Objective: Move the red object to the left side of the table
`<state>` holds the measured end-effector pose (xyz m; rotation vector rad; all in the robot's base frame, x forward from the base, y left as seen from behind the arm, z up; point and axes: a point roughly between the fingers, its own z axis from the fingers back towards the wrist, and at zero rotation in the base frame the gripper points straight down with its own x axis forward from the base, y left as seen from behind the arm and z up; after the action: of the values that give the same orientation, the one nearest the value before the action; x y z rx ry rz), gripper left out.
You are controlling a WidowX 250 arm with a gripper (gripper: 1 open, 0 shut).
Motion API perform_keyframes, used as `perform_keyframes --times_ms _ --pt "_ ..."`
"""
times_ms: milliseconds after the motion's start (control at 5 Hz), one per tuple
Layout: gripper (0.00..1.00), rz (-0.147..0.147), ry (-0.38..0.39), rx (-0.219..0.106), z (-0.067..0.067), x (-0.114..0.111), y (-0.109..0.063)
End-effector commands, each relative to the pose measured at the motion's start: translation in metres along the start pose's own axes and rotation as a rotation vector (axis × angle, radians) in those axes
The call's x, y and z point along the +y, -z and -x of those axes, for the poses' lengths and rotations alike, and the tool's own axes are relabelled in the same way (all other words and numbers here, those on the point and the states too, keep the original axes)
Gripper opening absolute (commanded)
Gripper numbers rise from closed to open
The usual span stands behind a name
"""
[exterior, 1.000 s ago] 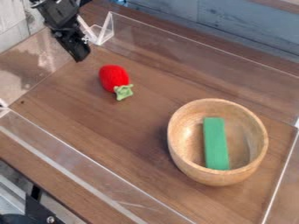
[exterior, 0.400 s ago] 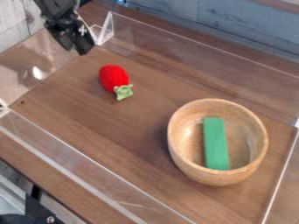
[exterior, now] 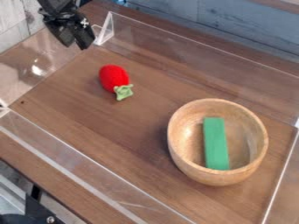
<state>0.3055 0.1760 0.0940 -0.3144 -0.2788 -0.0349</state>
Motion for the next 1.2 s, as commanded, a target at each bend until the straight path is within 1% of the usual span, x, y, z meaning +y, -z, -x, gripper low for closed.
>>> perform_keyframes --times_ms 0,200,400,600,800,1000 --pt "1.00 -0.038 0.070 -0.039 -0.021 -0.009 -0.022" --pt "1.00 -0.014 0.111 -0.033 -0.033 -0.028 -0.023" --pt "1.00 0.013 0.158 -0.029 -0.041 -0.048 -0.036" --pt "1.00 0.030 0.193 -0.014 -0.045 -0.059 -0.048" --pt "1.00 0.053 0.235 0.000 -0.049 -0.068 -0.058" --pt "0.00 0.084 0.304 0.033 -0.047 -0.072 -0.046"
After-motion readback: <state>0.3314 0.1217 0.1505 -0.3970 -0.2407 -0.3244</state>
